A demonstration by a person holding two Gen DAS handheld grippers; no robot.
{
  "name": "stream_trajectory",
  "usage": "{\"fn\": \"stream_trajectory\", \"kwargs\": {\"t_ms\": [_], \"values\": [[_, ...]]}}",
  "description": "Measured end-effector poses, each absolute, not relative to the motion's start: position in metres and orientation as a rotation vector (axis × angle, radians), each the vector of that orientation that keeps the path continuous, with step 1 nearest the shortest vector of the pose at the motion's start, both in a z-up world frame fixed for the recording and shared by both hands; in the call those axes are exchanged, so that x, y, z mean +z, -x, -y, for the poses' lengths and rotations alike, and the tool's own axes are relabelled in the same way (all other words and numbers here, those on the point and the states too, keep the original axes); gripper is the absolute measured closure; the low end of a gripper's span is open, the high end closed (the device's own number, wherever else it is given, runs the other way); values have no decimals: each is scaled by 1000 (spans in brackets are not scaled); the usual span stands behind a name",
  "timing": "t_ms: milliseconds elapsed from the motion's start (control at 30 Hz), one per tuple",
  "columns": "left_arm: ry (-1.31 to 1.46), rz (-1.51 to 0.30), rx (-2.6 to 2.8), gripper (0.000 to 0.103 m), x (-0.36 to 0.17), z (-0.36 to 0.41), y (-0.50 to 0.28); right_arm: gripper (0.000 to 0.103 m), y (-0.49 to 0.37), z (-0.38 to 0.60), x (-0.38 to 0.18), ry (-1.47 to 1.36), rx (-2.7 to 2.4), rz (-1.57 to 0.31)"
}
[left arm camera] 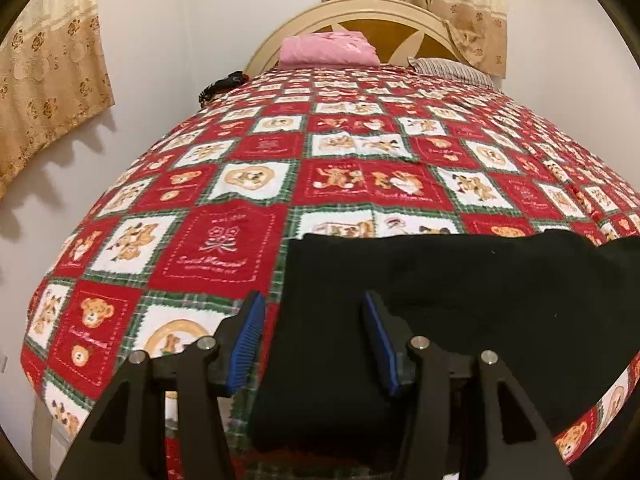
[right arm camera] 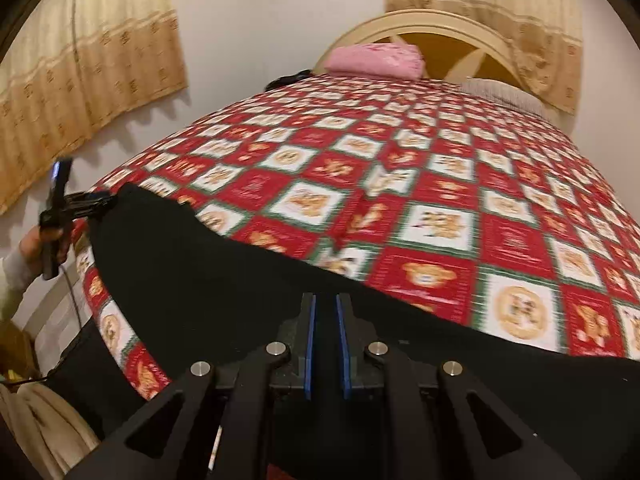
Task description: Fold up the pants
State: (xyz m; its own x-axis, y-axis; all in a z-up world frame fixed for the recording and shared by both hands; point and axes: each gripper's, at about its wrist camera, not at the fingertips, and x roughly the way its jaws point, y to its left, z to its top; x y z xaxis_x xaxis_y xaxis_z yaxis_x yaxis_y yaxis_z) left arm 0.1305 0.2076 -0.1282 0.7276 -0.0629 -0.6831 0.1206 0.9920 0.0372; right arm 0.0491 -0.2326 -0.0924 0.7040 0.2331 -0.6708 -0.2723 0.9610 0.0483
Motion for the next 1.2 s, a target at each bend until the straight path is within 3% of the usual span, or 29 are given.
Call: {"fn": "stream_trajectory", "kwargs": {"t_ms": [100, 233, 367, 400, 500, 667, 700, 1000, 1067, 1133, 1200], "values": [[-83, -760, -112, 50, -130, -203, -131, 93, -51, 226, -97, 46, 296, -745], [-129, -747, -110, 61, -130, -193, -126, 93, -54, 224, -99, 15, 285, -750], [-113, -747, -132, 79, -128, -192, -127, 93, -61, 223, -101, -6, 247, -758], [-105, -743, -134, 89, -127, -193, -127, 93, -62, 224, -100, -7, 240, -757], [-33, -728, -144, 96, -120, -200, -128, 93, -65, 226, -100, -23, 222, -758], [53, -689, -119, 98, -108, -218, -123, 93, -69, 231, -103, -29, 175, -771], [58, -683, -101, 103, -105, -222, -122, 93, -69, 232, -103, -29, 168, -771], [59, -697, -82, 103, -107, -250, -112, 93, -73, 223, -100, -24, 187, -759], [64, -699, -89, 98, -106, -245, -110, 92, -75, 221, -102, -26, 187, -766], [76, -693, -105, 69, -102, -242, -110, 82, -75, 218, -103, -18, 199, -768], [73, -661, -113, 46, -97, -237, -108, 43, -74, 216, -103, -21, 214, -763]]}}
